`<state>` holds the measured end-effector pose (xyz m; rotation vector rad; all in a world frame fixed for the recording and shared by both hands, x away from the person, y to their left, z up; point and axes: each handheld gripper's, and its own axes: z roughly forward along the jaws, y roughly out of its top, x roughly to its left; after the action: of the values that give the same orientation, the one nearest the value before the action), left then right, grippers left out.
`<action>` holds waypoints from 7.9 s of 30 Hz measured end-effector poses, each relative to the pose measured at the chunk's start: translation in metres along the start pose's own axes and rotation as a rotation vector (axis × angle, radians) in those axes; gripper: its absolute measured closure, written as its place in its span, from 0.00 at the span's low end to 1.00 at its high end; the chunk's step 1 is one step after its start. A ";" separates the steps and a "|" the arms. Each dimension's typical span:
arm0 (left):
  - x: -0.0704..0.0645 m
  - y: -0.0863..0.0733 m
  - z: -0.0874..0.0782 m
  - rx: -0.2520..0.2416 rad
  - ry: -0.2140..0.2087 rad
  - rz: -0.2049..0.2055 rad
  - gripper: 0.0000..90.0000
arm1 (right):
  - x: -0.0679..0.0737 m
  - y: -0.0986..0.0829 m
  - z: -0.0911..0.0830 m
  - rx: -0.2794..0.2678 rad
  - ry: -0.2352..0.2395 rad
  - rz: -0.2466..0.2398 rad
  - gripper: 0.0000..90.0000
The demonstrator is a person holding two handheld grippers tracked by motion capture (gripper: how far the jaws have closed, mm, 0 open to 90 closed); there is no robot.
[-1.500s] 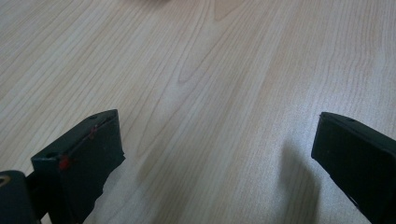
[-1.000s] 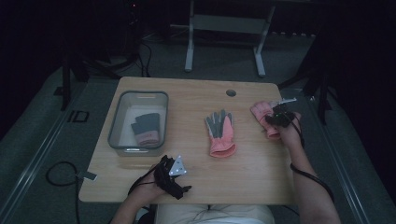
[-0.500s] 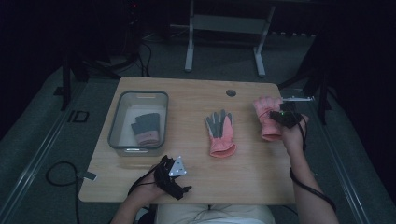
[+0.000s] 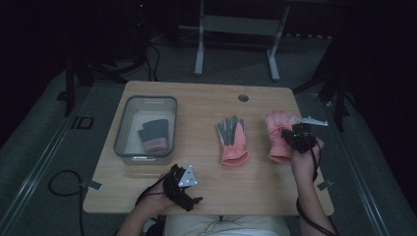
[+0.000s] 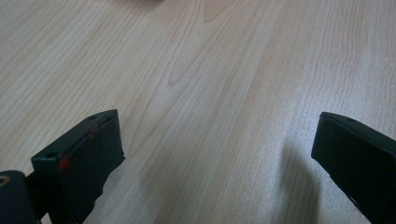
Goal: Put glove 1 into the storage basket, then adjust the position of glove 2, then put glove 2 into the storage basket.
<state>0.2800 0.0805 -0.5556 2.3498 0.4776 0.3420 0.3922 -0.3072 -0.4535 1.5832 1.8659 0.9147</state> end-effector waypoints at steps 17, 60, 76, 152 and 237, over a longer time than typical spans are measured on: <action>0.000 0.000 0.001 0.003 -0.004 0.006 0.02 | -0.007 -0.035 0.043 0.092 -0.019 0.068 0.95; -0.002 0.000 0.001 0.010 -0.008 0.020 0.02 | -0.016 -0.045 0.061 0.126 0.073 -0.250 0.84; -0.002 -0.001 0.000 0.007 -0.012 0.021 0.02 | -0.007 -0.027 0.044 0.109 0.055 -0.164 0.95; -0.006 0.017 -0.005 -0.053 0.015 -0.026 0.02 | 0.138 0.016 0.044 0.004 0.196 -0.314 0.78; 0.129 0.114 0.113 -0.076 -0.169 -0.664 0.75 | 0.063 -0.013 0.101 0.232 0.459 -0.106 0.72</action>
<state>0.4649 -0.0086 -0.5440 1.9830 1.0894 -0.1467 0.4490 -0.2303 -0.5258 1.4706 2.4238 1.1179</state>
